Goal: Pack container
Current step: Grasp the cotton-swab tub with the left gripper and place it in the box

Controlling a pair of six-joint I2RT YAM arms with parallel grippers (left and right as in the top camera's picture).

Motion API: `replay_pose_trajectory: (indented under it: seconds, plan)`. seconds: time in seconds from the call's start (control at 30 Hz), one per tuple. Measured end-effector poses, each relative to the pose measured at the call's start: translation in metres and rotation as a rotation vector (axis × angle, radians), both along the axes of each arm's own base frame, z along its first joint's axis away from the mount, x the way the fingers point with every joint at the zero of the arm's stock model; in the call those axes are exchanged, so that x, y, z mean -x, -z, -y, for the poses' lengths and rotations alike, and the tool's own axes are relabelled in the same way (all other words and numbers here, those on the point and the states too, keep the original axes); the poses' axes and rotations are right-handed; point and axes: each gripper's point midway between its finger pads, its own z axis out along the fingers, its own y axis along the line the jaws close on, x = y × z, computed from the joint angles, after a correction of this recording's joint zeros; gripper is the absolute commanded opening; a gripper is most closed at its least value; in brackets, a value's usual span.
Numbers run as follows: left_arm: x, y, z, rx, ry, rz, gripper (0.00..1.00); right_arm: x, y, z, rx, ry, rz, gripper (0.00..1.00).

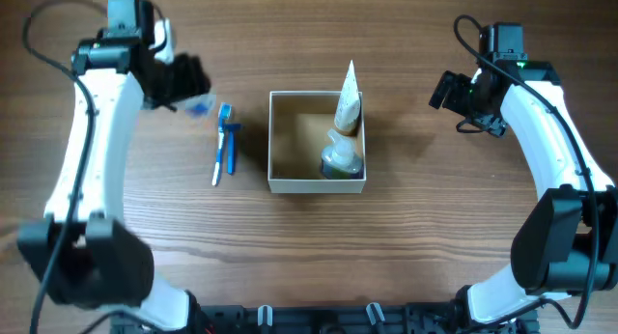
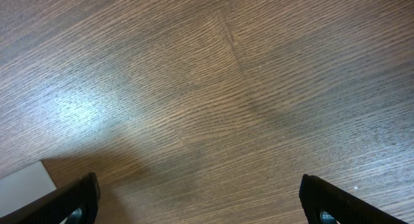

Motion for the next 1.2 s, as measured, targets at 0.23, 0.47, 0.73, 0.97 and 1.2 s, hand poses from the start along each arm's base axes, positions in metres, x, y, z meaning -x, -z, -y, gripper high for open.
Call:
replay_pose_trajectory:
  seconds: [0.23,0.47,0.73,0.97,1.2]
  plan:
    - [0.022,-0.064,0.121,0.056,0.297,0.172,0.63,0.0,0.0,0.0,0.0,0.0,0.0,1.0]
    - [0.038,-0.013,0.189,0.052,0.454,0.037,0.64,0.0,0.0,0.0,0.0,0.0,0.0,1.0]
    - [0.038,0.073,0.204,-0.018,0.48,-0.162,0.68,0.0,0.0,0.0,0.0,0.0,0.0,1.0]
    - [0.035,0.115,0.204,-0.051,0.473,-0.238,0.7,0.0,0.0,0.0,0.0,0.0,0.0,1.0]
    - [0.025,0.119,0.218,-0.039,0.489,-0.186,0.91,0.0,0.0,0.0,0.0,0.0,0.0,1.0]
